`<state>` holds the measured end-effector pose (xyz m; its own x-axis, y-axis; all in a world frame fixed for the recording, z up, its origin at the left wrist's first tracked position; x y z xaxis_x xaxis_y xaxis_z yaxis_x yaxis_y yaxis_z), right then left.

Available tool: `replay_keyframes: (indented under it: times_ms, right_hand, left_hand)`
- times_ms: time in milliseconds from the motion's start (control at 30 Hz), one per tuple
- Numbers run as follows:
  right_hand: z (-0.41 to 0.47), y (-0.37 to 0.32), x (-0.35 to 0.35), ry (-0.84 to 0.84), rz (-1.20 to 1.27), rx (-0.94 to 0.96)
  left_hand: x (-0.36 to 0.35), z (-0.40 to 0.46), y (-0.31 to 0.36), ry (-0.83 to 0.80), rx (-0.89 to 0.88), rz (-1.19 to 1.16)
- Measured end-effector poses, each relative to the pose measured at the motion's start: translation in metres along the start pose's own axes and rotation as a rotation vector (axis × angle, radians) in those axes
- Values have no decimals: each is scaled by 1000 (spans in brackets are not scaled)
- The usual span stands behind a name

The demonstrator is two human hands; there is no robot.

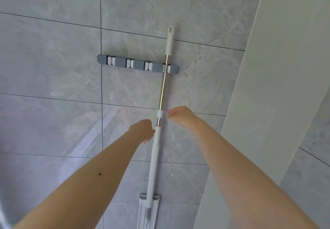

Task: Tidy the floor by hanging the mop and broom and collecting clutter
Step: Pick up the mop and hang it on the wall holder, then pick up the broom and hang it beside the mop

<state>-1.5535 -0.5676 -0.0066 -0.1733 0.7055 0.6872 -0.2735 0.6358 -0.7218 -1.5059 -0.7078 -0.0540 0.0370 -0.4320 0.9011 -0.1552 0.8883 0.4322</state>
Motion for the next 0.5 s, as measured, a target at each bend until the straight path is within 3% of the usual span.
replay_keyframes:
  times_ms: [67, 133, 300, 500]
  right_hand:
    - [-6, -1, -6, -55, -32, -28]
    - [-72, 4, -27, -44, -26, -123]
    - [-111, 6, -50, -127, -55, -197]
    - [-222, 35, -106, -129, -83, -327]
  left_hand:
    - [2, -6, 0, -11, 11, 33]
    - [-15, -58, -18, -116, -23, 46]
    - [-25, -86, -28, -138, -19, -19]
    - [-81, -175, -48, -247, -125, -11]
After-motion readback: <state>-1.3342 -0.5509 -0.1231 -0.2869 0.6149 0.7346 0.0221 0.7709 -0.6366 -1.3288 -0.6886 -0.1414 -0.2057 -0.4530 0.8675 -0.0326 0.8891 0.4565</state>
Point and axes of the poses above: each hand's wrist, its own z-axis towards the middle knuckle, its own x-axis out of the back of the hand, y = z × x, the point moved 4 cm from there along z, towards the middle knuckle, and after that the axes turned 5 degrees about -y, right-handed, at the moved point
